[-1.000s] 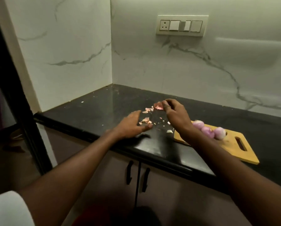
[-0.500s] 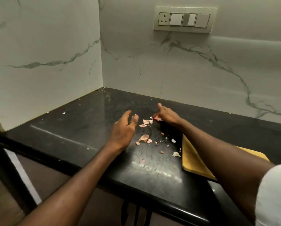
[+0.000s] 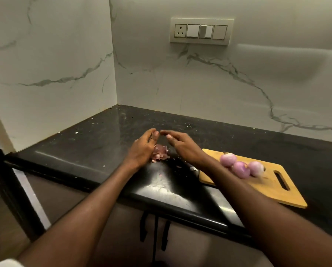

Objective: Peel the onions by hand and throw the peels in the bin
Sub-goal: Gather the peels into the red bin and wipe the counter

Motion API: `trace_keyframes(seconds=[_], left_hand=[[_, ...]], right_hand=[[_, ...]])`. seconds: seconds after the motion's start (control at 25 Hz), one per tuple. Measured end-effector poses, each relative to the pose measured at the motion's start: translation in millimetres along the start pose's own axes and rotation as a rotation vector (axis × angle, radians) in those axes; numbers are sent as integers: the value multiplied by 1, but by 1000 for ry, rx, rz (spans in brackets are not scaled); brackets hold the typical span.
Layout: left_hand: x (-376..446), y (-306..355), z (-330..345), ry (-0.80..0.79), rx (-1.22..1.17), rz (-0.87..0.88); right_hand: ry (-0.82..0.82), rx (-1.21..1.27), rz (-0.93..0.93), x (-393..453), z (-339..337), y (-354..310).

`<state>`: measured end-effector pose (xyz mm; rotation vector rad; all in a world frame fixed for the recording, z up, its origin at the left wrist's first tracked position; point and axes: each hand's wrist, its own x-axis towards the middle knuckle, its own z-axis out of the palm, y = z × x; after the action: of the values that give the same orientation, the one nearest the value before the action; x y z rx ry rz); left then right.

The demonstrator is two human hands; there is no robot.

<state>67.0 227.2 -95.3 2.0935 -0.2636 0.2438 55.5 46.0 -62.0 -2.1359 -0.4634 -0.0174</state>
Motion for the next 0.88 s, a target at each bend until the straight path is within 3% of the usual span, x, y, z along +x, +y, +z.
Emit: trace_keyframes(seconds=[0.08,0.12,0.24,0.32,0.52,0.72,0.88], left_hand=[[-5,4,5,-41,118,61],[-7,5,7,-53,170,97],[-8,4,14,-115,362,162],[-9,3,16,-142,451,187],[-9,3,14,-124,402,110],[-8,2,12,-137,311,72],[-5,2,10,-116,216,30]], right_hand=[[220,-176,-52,-34,-7,-8],[255,-303,-54,-51,-8,-9],[156,-635,25,-95,-7,4],[89,-721,97,-113,-10,18],[61,-702,133,-117,-21,36],[157,-709,194,-113,-47,54],[234,-441,123,-103,-45,40]])
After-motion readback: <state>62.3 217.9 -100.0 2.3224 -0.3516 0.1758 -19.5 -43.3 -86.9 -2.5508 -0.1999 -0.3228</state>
